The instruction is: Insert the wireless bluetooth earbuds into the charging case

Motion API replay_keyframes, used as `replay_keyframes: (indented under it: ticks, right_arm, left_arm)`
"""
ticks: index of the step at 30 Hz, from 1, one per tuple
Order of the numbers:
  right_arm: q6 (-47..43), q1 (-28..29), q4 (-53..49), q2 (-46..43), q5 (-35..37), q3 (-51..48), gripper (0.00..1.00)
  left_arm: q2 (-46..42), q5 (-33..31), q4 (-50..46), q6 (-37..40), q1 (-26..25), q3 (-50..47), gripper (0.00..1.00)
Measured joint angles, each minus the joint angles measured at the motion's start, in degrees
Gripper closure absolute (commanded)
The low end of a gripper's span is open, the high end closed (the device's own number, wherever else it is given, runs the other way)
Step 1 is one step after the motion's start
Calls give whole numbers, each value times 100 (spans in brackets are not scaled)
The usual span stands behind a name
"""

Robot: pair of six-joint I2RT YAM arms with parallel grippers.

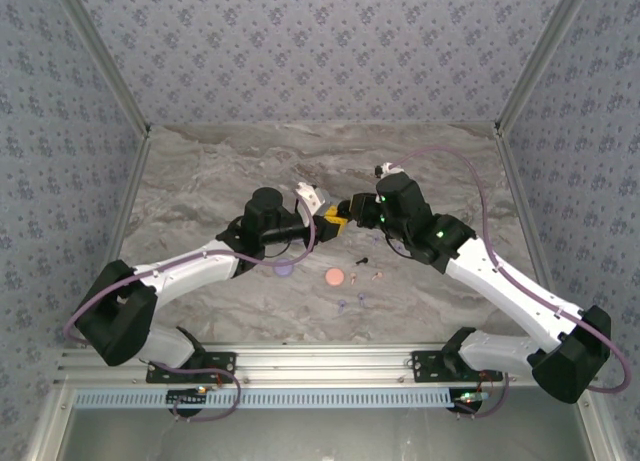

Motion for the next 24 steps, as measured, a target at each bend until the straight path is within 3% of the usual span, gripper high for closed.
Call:
replay_keyframes:
  ticks: [24]
  right_arm:
    - [-188, 149, 72, 214, 98, 31, 77]
  left_arm:
    - [20, -85, 74, -149, -2, 11, 100]
